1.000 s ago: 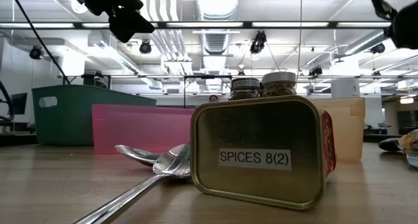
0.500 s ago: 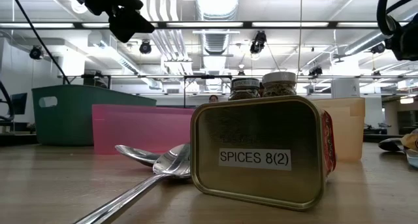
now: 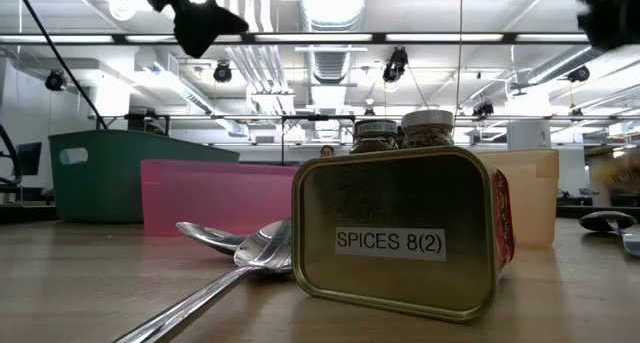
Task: Pick & Place Food Item
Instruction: Put the yellow noodle pack into the green bin
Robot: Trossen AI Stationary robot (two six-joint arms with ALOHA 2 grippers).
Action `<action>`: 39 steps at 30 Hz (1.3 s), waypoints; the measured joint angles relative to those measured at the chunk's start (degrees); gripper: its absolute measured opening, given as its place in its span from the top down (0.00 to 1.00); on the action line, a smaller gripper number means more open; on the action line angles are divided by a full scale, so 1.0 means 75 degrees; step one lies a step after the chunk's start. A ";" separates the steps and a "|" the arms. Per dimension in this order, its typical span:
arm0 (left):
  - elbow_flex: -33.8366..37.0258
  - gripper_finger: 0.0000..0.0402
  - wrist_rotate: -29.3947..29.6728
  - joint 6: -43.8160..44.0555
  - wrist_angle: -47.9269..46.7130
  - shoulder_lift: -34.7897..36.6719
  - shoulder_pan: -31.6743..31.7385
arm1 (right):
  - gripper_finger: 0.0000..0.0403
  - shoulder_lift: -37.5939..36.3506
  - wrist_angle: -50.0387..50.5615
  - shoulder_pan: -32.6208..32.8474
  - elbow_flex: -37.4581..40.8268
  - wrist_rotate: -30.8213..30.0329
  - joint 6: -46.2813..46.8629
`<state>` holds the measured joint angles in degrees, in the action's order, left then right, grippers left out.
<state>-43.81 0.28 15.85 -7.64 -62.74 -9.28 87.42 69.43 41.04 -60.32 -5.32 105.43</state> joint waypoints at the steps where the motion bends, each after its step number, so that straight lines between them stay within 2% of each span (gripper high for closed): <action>1: 0.0000 0.36 0.0004 0.0062 0.0111 0.0000 0.0000 | 0.98 0.0000 0.0231 0.0014 -0.0173 -0.0131 -0.0064; 10: 0.0000 0.36 0.0052 0.0638 0.1068 -0.0198 0.0012 | 0.98 0.0000 0.1672 0.0080 -0.1530 -0.1659 -0.0679; 15: 0.0000 0.36 0.0054 0.0794 0.1928 -0.0652 0.0055 | 0.98 0.0003 0.1809 0.0079 -0.1963 -0.2817 -0.1332; 19: -0.0055 0.36 0.0051 0.1162 0.2479 -0.1107 0.0172 | 0.98 0.0003 0.1786 0.0061 -0.2176 -0.3449 -0.1995; 25: -0.0347 0.36 -0.0021 0.1667 0.2635 -0.1674 0.0426 | 0.98 0.0006 0.1699 0.0058 -0.2267 -0.3905 -0.2716; 33: -0.0894 0.36 -0.0176 0.1700 0.2631 -0.2292 0.0573 | 0.98 0.0085 0.1574 0.0038 -0.2241 -0.4363 -0.4023; 39: -0.1260 0.36 -0.0181 0.1703 0.2670 -0.2471 0.0650 | 0.98 0.0365 0.0907 -0.0048 -0.2231 -0.5105 -0.6325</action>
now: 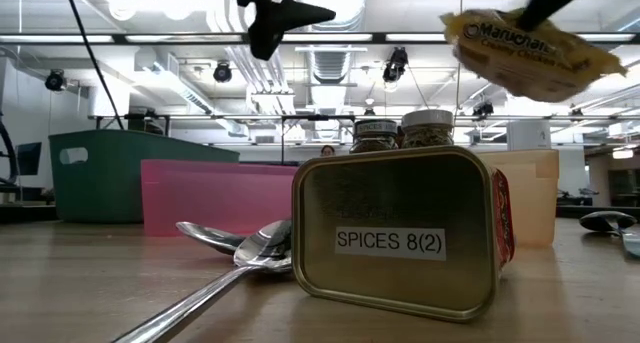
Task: Pick & Place Food Item
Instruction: Put the yellow noodle pack into the green bin
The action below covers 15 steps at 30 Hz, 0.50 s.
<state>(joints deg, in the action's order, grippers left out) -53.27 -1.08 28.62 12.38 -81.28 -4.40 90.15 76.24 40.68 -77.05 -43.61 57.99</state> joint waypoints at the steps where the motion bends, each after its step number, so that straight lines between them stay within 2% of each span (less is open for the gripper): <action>1: -0.0040 0.36 0.0000 0.0000 -0.0028 -0.0006 0.0002 | 0.98 0.0043 -0.0158 -0.0055 0.0005 -0.0157 -0.0344; 4: -0.0168 0.36 -0.0011 0.0001 -0.0009 -0.0089 0.0009 | 0.98 0.0112 -0.0470 -0.0220 -0.0036 -0.0416 -0.1232; 15: -0.0618 0.36 -0.0255 0.0226 -0.0037 -0.0666 0.0085 | 0.98 0.0113 -0.2442 -0.0912 -0.0057 -0.0412 -0.4269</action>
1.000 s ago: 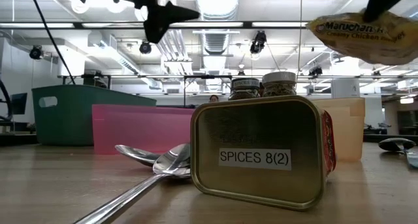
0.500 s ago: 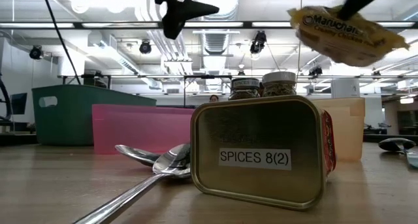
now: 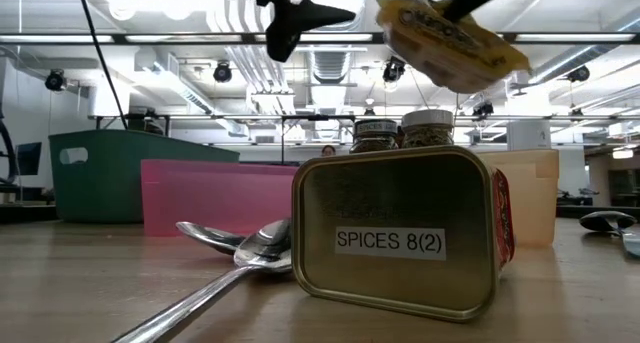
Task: Pick & Place Food Item
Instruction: Put the yellow noodle pack into the green bin
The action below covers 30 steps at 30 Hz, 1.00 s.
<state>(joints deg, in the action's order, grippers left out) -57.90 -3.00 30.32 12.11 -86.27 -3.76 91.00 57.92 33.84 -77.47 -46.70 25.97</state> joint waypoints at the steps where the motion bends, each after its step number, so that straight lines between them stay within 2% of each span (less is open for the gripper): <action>1: -0.0021 0.36 -0.0006 0.0061 -0.0012 -0.0045 0.0028 | 0.98 0.0000 -0.0166 -0.0032 0.0000 0.0001 -0.0192; 7: -0.0051 0.36 -0.0007 0.0424 0.0152 -0.0089 0.0143 | 0.98 0.0000 -0.0780 -0.0167 0.0000 0.0002 -0.1045; 19: -0.0048 0.36 -0.0004 0.0568 0.0274 -0.0154 0.0180 | 0.98 -0.0006 -0.1097 -0.0249 -0.0009 -0.0005 -0.1403; 30: -0.0042 0.36 -0.0141 0.0943 0.0402 -0.0526 0.0273 | 0.98 -0.0020 -0.1715 -0.0339 -0.0012 -0.0014 -0.2272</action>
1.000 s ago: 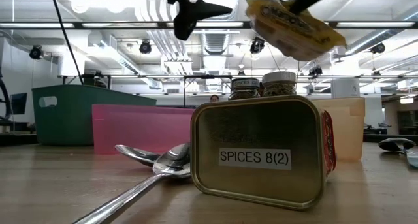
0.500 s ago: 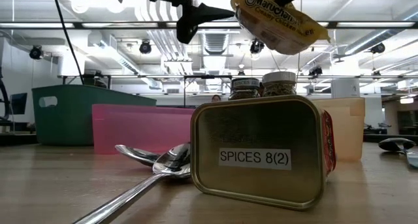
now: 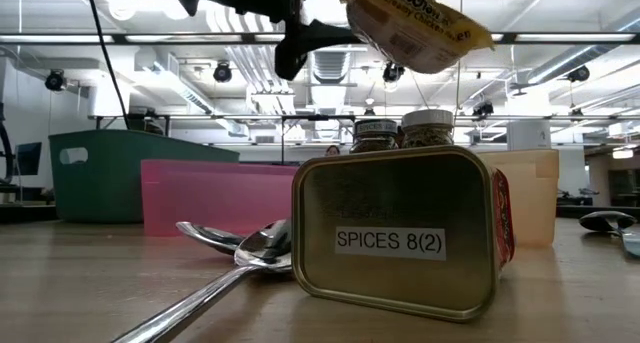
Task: Pick & Place Food Item
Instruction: Put the yellow noodle pack into the green bin
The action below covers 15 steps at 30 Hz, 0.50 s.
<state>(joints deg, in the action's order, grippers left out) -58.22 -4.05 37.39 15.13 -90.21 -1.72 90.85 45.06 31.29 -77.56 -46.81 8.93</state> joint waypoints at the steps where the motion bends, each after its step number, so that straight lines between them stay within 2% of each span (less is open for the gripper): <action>1: 0.0000 0.36 -0.0019 0.0001 0.0051 -0.0020 0.0000 | 0.98 0.0000 -0.0034 -0.0019 0.0000 -0.0003 -0.0046; 7: 0.0000 0.36 -0.0770 0.0000 0.0407 -0.0198 0.0006 | 0.98 0.0000 -0.0288 -0.0093 0.0000 -0.0030 -0.0438; 15: 0.0000 0.37 -0.0898 -0.0151 0.0453 -0.0244 0.0009 | 0.98 -0.0003 -0.0292 -0.0108 0.0000 -0.0138 -0.0496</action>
<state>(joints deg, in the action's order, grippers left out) -58.22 -10.79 36.25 18.52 -92.05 -1.65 90.83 42.87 30.48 -77.56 -47.84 5.21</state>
